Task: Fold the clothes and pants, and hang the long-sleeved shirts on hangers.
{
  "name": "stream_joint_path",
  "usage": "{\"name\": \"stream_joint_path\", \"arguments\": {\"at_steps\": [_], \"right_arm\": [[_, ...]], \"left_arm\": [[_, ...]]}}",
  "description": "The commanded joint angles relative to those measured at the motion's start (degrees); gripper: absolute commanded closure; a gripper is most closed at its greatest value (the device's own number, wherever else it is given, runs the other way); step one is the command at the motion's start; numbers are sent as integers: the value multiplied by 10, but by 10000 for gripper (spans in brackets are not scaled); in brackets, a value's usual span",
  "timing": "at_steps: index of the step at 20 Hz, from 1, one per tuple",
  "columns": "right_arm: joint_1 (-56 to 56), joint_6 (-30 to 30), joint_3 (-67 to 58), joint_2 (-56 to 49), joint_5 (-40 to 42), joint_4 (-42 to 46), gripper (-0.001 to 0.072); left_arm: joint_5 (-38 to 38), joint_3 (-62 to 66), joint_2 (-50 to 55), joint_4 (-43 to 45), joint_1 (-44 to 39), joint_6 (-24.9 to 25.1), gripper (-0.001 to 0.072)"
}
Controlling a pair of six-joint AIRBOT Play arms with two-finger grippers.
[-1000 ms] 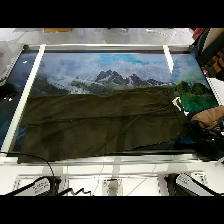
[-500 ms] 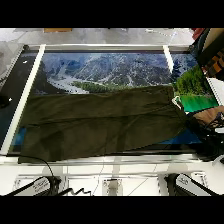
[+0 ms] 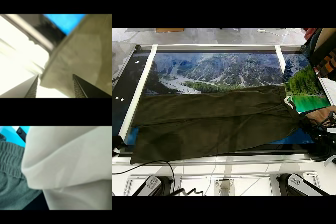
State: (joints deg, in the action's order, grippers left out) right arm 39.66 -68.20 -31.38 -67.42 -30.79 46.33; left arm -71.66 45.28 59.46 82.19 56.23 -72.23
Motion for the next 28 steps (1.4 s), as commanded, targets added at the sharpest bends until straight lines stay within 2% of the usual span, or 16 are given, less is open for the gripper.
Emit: {"name": "stream_joint_path", "arguments": {"at_steps": [1,2,5,10,15,21,22,24,25,26,28], "right_arm": [[-1,0,-1,0,2,0,676],[-1,0,-1,0,2,0,676],[-1,0,-1,0,3,0,677],[-1,0,-1,0,2,0,676],[-1,0,0,0,2,0,676],[-1,0,-1,0,-5,0,676],[-1,0,-1,0,-5,0,676],[-1,0,-1,0,-10,0,676],[-1,0,0,0,-12,0,676],[-1,0,0,0,-12,1,676],[-1,0,0,0,-12,5,676]], "left_arm": [[2,-92,-8,-100,69,88,131],[5,-107,-8,-103,78,93,96],[14,-137,-8,-93,86,101,56],[26,-154,-5,-91,86,101,58],[59,-162,6,-88,85,101,67],[64,-145,14,-87,85,101,73],[63,-144,14,-87,85,101,141],[54,-141,14,-68,85,101,152],[48,-135,14,-66,85,101,135],[42,-125,14,-67,85,101,87],[20,-99,14,-68,85,101,73]]}}
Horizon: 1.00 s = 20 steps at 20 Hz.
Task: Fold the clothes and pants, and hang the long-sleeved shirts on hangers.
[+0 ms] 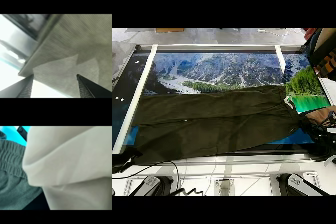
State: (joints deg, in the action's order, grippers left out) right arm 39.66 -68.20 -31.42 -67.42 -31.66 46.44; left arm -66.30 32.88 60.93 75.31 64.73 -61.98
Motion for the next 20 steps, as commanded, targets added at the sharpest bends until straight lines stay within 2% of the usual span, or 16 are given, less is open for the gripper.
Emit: {"name": "stream_joint_path", "arguments": {"at_steps": [1,7,14,20], "right_arm": [[-1,0,0,0,-3,3,676],[-1,0,0,0,-4,4,676],[-1,0,0,0,-9,5,676],[-1,0,0,0,-16,5,676]], "left_arm": [[-45,34,0,1,0,-1,49],[-56,40,4,5,0,-1,46],[-60,40,29,56,0,-2,46],[-29,40,57,-10,0,-1,52]]}}
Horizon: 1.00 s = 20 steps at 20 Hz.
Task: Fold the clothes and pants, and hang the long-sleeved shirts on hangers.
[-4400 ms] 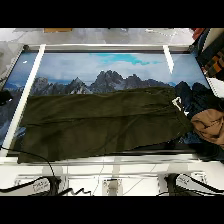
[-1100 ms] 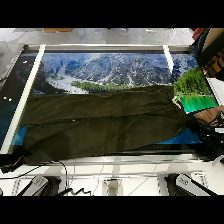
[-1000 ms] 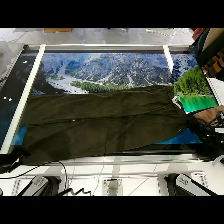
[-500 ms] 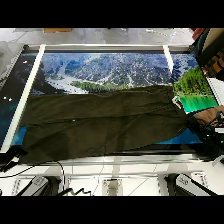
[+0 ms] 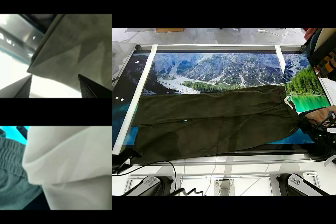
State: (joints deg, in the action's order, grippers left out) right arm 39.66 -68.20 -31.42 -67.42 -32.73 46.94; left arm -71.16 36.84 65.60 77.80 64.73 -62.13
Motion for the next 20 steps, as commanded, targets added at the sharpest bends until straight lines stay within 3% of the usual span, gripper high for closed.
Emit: {"name": "stream_joint_path", "arguments": {"at_steps": [1,5,6,9,10,13,20], "right_arm": [[-1,0,0,0,-7,0,676],[-1,0,0,0,-8,0,676],[-1,0,0,0,-8,0,676],[-1,0,0,1,-17,0,676],[-1,2,0,2,-24,0,677],[-1,4,-2,17,-49,10,677],[0,4,-1,138,-112,94,677]], "left_arm": [[31,0,12,-44,0,0,67],[63,0,12,-43,0,0,76],[64,0,12,-44,0,1,183],[66,0,12,-50,0,0,593],[62,0,11,-55,0,1,669],[34,12,11,-73,0,38,691],[-8,174,11,-80,0,39,691]]}}
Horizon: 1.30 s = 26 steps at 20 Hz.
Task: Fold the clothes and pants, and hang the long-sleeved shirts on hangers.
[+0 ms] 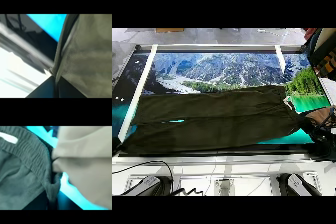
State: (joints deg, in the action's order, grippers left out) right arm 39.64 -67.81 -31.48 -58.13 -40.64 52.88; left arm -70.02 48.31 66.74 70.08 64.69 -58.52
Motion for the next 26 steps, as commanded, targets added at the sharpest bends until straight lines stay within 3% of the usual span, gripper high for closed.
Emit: {"name": "stream_joint_path", "arguments": {"at_steps": [1,5,9,12,15,18,22,26], "right_arm": [[0,0,-1,64,-54,45,677],[0,-12,-1,139,-151,80,677],[0,-90,-1,253,-223,144,678],[0,-142,-11,336,-251,200,678],[0,-186,-40,364,-224,212,679],[0,-235,-45,319,-182,170,679],[0,-243,-59,190,-92,60,679],[-24,-243,-142,34,-72,30,679]], "left_arm": [[-21,70,0,0,1,3,691],[-23,73,0,1,1,11,691],[-17,73,0,-9,1,11,691],[21,76,0,-85,0,11,691],[79,87,0,-162,-11,10,693],[153,96,0,-166,-71,-17,695],[303,106,17,-165,-183,-126,697],[323,165,96,-91,-267,-224,697]]}}
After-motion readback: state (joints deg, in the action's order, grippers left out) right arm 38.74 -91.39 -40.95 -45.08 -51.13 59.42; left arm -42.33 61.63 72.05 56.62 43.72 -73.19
